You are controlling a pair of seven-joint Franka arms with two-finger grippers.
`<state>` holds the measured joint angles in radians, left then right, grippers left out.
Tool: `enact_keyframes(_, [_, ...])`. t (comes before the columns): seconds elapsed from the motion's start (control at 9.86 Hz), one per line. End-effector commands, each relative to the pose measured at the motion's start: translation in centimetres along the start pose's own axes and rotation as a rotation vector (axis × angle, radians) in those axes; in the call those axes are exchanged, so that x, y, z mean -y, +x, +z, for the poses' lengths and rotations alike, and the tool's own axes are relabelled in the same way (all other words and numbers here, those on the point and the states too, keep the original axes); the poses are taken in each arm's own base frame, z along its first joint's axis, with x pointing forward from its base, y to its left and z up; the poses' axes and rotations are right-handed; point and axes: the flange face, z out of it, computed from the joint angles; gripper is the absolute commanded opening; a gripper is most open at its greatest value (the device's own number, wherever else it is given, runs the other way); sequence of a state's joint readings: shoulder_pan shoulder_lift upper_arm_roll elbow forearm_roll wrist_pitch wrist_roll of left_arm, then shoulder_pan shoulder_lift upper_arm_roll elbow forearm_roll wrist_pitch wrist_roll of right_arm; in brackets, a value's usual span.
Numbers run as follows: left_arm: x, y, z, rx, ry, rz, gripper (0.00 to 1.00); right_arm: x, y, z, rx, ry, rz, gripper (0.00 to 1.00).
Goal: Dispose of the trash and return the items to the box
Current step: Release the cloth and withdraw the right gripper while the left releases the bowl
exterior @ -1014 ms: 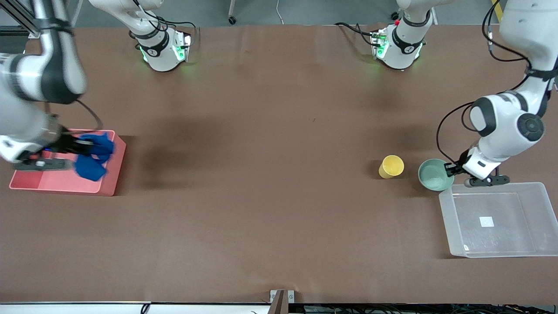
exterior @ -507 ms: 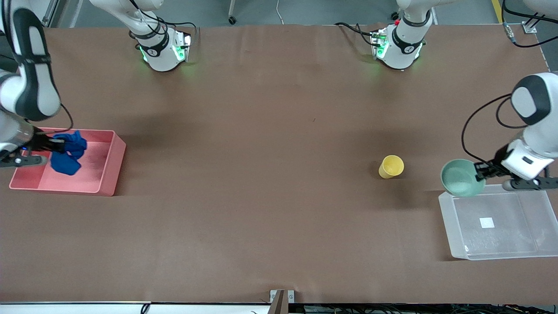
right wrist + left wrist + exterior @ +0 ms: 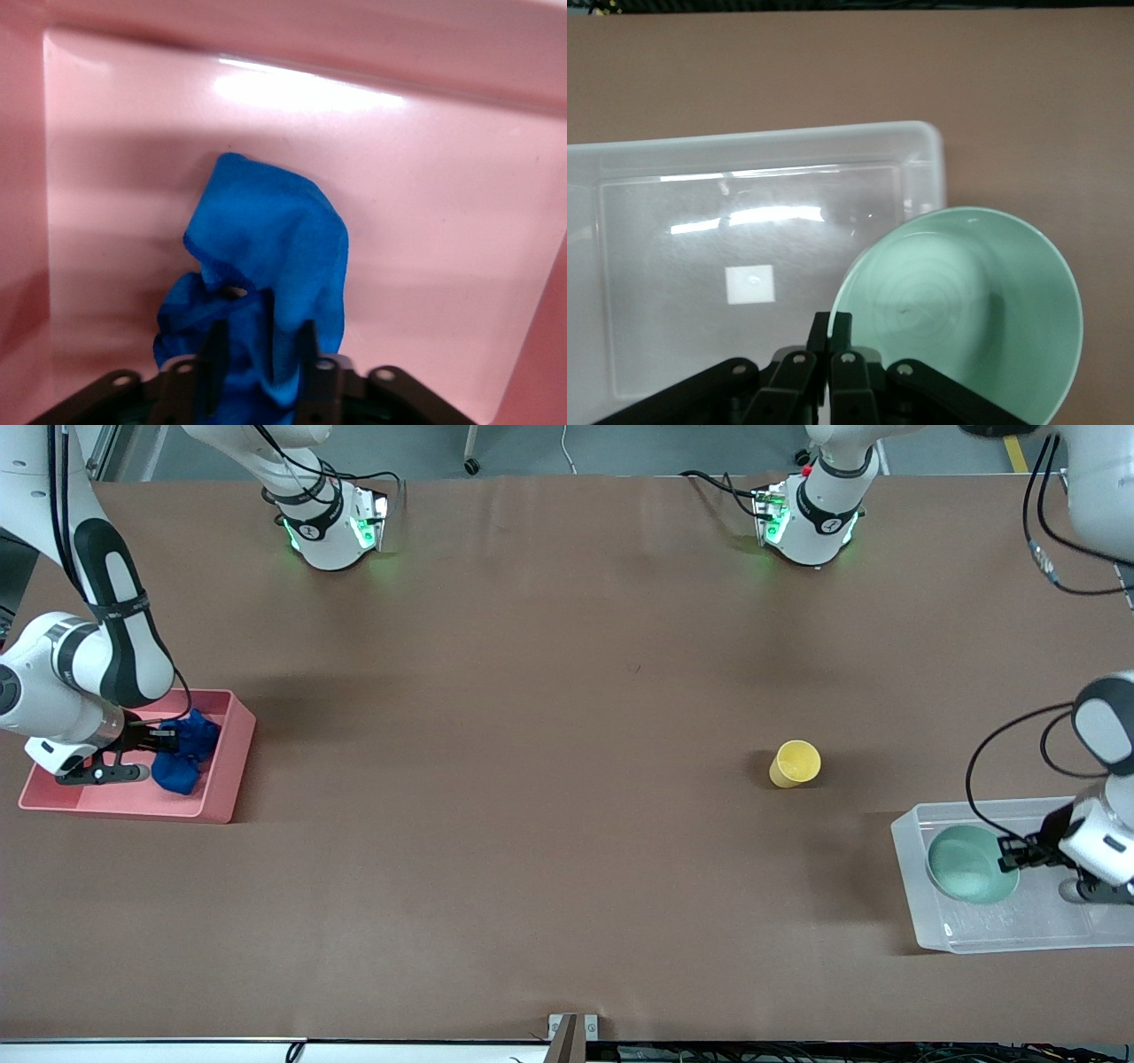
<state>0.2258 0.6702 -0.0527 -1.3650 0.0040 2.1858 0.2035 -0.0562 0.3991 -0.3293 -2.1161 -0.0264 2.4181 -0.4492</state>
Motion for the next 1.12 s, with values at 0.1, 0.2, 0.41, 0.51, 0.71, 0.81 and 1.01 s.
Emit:
enact_keyframes(0.1, [4.6, -1.2, 7.0, 0.079, 0.012, -0.008, 0.00, 0.7, 1.4, -8.0, -0.042, 0.037, -0.010, 1.00])
enact_keyframes(0.2, [5.2, -1.5, 8.5, 0.068, 0.015, -0.017, 0.01, 1.8, 1.6, -12.3, -0.070, 0.081, 0.035, 1.00])
enact_keyframes(0.41, [6.7, -2.2, 10.8, 0.039, 0.018, -0.047, 0.05, 6.2, 1.5, -20.7, -0.097, 0.118, 0.169, 1.00])
enact_keyframes(0.51, [6.5, -2.5, 11.7, 0.031, 0.018, -0.057, 0.08, 7.7, 0.7, -24.3, -0.111, 0.121, 0.172, 1.00])
enact_keyframes(0.71, [6.4, -2.7, 12.9, 0.027, 0.017, -0.066, 0.21, 9.2, -0.6, -31.9, -0.082, 0.131, 0.169, 1.00])
enact_keyframes(0.81, [5.9, -2.4, 12.2, 0.020, 0.017, -0.069, 0.44, 8.8, -1.2, -36.8, -0.099, 0.125, 0.180, 1.00])
enact_keyframes(1.01, [5.3, -1.4, 8.1, -0.016, 0.021, -0.081, 0.81, 7.8, -2.9, -40.5, -0.122, 0.123, 0.223, 1.00])
